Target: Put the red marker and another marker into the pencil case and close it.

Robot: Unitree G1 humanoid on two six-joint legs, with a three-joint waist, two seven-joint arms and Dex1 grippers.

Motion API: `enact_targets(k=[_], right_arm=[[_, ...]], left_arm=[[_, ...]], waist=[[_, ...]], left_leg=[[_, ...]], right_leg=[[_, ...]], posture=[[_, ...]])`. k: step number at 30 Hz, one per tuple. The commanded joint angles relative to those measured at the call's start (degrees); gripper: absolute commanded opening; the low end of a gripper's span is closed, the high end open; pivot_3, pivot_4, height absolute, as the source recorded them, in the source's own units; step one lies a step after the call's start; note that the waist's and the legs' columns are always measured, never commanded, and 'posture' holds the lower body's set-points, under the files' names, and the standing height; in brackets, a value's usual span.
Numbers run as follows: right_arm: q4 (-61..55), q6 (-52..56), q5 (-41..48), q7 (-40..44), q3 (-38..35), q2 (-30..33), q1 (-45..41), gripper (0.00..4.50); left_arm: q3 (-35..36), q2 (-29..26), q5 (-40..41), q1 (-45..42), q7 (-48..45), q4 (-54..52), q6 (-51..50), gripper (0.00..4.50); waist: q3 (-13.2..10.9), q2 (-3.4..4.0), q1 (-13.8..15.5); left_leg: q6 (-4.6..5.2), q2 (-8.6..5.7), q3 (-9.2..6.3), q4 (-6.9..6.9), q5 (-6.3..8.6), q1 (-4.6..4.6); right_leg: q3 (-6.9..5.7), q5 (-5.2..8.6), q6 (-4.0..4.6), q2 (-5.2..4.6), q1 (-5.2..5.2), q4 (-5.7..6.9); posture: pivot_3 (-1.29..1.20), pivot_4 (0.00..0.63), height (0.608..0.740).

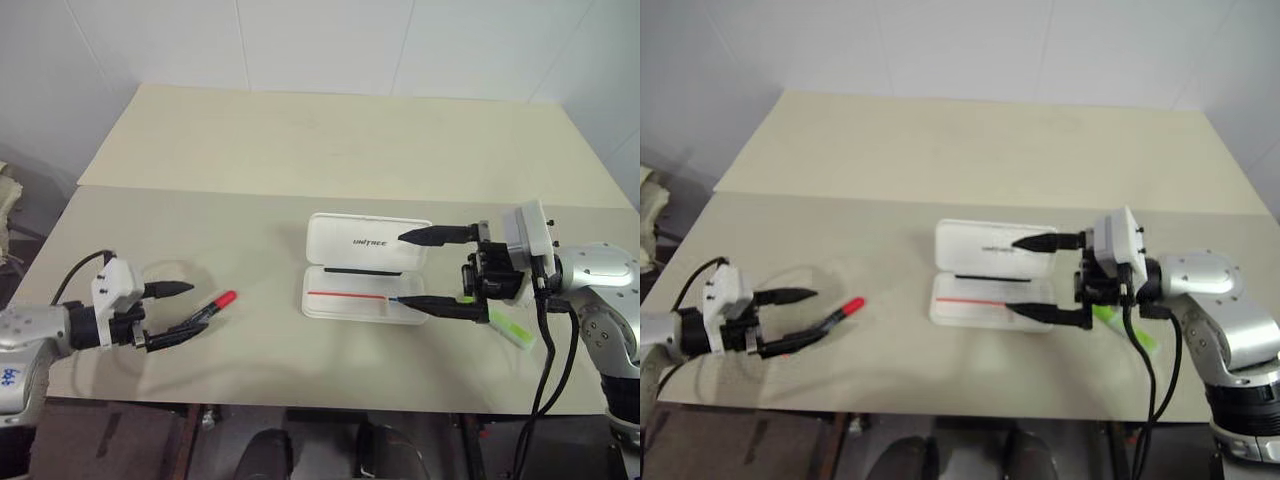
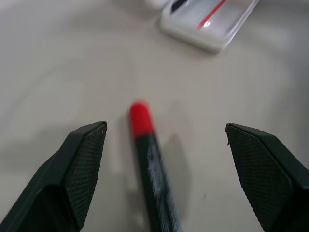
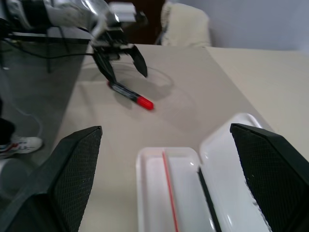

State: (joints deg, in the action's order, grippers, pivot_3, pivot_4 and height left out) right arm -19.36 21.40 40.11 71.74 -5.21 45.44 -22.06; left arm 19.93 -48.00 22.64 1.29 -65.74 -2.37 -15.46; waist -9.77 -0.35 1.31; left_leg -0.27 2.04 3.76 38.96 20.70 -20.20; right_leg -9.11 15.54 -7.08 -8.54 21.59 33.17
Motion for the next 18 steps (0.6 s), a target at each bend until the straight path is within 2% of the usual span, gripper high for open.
enact_targets(k=[1, 13, 18], right_arm=[[-2.04, -0.05, 1.39, 2.09, 0.03, 0.67, -1.05, 4.5], [-0.37, -0.34, -0.31, 2.76, -0.14, 0.64, -1.99, 4.5], [-0.88, -0.23, -0.43, 2.25, -0.58, 0.83, -1.47, 4.5]], left_arm=[[0.91, 0.85, -1.11, 1.75, 2.27, 0.33, 2.88, 4.23], [-4.26, 4.1, -5.7, 2.52, 9.25, 3.64, 5.69, 4.23], [-4.85, 4.89, -6.69, 1.28, 12.03, 5.31, 6.24, 2.99]], waist=[[0.0, 0.0, 0.06], [0.02, 0.02, 0.14], [0.07, 0.08, 0.18]], left_leg=[[0.0, 0.0, -0.01, 0.0, 0.01, -0.01], [0.02, 0.03, 0.02, 0.02, 0.04, 0.08], [-0.02, 0.03, 0.0, 0.05, -0.01, 0.11]], right_leg=[[-0.02, 0.0, 0.0, 0.0, 0.02, 0.02], [0.02, 0.02, 0.04, -0.03, 0.02, 0.18], [0.03, 0.02, 0.05, -0.04, -0.01, 0.24]], posture=[[0.0, 0.15, 0.74], [0.0, 0.15, 0.74], [0.0, 0.15, 0.74]])
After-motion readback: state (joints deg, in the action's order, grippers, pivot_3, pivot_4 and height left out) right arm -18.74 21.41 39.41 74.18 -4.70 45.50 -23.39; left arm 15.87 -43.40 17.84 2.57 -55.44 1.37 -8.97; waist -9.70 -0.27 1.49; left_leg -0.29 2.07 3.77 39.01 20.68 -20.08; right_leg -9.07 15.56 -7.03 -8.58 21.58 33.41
